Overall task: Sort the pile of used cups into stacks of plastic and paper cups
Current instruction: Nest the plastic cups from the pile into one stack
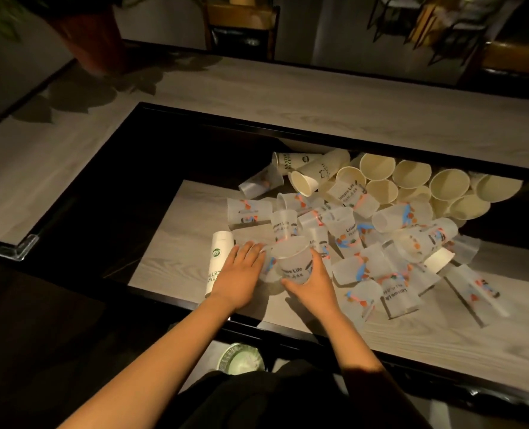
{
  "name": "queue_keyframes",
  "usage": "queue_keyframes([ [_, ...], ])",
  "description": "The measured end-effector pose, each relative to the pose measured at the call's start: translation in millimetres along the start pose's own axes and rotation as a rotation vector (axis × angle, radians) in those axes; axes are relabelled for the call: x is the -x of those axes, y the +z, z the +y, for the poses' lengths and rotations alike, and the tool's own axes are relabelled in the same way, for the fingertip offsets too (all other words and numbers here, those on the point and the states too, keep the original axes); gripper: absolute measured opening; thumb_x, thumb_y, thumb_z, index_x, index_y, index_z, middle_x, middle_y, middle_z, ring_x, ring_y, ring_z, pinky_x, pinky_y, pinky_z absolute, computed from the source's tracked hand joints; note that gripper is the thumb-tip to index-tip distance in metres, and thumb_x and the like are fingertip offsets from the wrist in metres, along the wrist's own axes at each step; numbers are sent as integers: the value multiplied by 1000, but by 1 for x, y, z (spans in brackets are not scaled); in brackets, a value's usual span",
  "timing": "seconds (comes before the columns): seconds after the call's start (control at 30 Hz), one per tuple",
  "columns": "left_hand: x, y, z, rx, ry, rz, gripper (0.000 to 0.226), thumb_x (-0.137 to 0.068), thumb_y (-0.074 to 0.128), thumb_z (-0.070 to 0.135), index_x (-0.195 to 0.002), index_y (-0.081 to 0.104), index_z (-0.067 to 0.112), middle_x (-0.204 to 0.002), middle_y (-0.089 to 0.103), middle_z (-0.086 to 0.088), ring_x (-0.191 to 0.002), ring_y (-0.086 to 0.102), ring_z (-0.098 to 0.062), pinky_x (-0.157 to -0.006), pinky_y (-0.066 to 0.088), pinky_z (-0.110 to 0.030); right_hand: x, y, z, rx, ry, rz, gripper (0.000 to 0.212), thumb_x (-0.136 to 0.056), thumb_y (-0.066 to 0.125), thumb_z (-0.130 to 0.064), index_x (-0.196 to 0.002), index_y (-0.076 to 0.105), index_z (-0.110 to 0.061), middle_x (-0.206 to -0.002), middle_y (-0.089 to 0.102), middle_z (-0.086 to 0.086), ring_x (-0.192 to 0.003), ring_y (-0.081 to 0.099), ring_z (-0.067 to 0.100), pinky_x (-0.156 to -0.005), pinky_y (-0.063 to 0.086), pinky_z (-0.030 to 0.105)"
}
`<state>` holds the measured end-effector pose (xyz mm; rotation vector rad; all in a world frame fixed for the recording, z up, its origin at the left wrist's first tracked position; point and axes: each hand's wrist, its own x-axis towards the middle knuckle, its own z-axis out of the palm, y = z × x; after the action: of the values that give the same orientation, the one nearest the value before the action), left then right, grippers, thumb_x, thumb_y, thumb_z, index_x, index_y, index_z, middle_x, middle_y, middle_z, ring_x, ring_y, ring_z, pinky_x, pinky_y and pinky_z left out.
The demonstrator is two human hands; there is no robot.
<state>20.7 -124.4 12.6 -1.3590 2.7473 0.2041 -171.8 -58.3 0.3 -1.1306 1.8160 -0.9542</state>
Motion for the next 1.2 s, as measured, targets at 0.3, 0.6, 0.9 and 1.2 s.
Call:
queue_keyframes([
  [0.3,-5,1,6,580,-524,362,38,-103,52,34,-137,57,19,-137,56,-4,-128,49,-23,-100,47,-37,-45,-16,17,43,-14,-95,89,-69,88,-32,-141,37,-34,-119,55,-13,-109,55,8,-80,46,20],
  [0.6,-13,-38,21,1022,-918,742,29,-107,33,44,-102,54,25,-91,60,6,-81,56,-4,-66,42,-24,-76,-13,19,92,-97,-270,99,-69,88,-33,-150,31,-35,-129,52,-8,-117,52,12,-86,45,21],
  [0.9,-55,-39,11,772,-519,463,34,-104,30,52,-87,51,31,-90,57,6,-85,54,-13,-71,43,-32,-92,-25,5,146,-210,-233,88,-68,85,-35,-143,39,-37,-133,52,-8,-118,53,12,-90,52,33],
  [1.2,-85,-22,7,762,-127,77,57,-105,25,53,-157,30,30,-160,37,1,-149,27,-16,-121,19,-35,-104,-24,-2,36,-107,-145,91,-56,80,-45,-139,44,-34,-121,60,-14,-109,60,4,-89,55,33],
])
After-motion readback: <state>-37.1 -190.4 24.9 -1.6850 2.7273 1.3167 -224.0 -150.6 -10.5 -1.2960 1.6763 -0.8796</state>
